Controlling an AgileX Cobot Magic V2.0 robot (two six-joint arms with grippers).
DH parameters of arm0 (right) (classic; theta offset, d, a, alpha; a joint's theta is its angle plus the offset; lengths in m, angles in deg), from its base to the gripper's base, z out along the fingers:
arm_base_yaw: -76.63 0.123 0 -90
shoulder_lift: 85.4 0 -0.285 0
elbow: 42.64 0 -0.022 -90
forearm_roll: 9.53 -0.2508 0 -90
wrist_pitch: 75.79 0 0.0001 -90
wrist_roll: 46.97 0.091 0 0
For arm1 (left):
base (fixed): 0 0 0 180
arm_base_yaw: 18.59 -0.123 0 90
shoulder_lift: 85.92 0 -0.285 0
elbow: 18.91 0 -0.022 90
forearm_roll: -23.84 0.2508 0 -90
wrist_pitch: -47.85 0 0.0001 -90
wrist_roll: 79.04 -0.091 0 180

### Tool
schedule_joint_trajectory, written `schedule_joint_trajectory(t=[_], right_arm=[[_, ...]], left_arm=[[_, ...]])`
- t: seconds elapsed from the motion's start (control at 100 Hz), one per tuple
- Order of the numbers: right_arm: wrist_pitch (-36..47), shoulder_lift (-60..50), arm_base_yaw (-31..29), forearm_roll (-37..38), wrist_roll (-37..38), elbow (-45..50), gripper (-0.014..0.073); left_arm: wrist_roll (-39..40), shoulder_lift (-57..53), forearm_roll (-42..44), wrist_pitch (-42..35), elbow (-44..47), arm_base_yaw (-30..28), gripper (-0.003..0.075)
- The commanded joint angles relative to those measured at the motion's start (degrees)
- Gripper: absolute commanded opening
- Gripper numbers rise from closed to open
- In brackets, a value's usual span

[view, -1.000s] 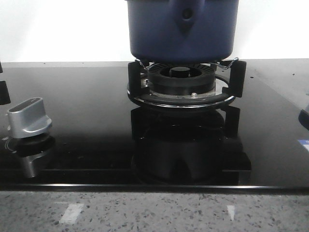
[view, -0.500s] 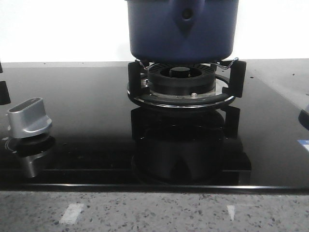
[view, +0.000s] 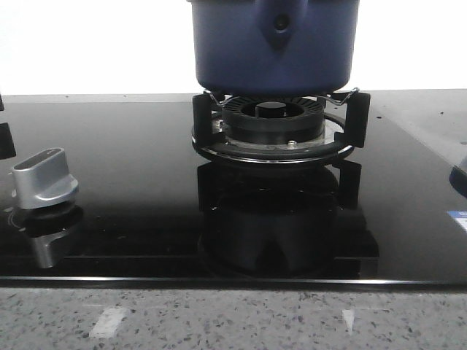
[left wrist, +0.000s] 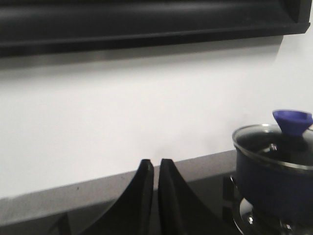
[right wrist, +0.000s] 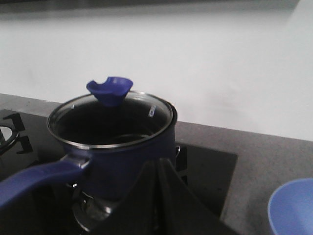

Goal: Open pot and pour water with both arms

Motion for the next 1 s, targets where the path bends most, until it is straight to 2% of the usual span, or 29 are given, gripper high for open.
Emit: schedule_joint_trajectory(t=[0.0,0.12,0.29,0.99], right_arm=[[2.6,-4.8,0.0,-2.4,-0.9,4.4,-0.0052],[3.4,-9.8,0.0,-2.4,-0.9,10.3,-0.0052],[3.5,-12.3,0.0,-2.4,-0.9,13.6,-0.0052],[3.1,-12.3,0.0,-3.5,-0.7,13.9,-0.0052]], left_arm=[[-0.2,-5.9,-4.3,-2.2,4.4,0.6,-0.002],[-0.2,-14.2,-6.2,-2.2,11.3,0.6,-0.002],[-0.2,-21.5,-6.2,-2.1,15.2,0.6,-0.002],[-0.2,-22.6,-6.2,-1.9,16.2,0.6,-0.002]])
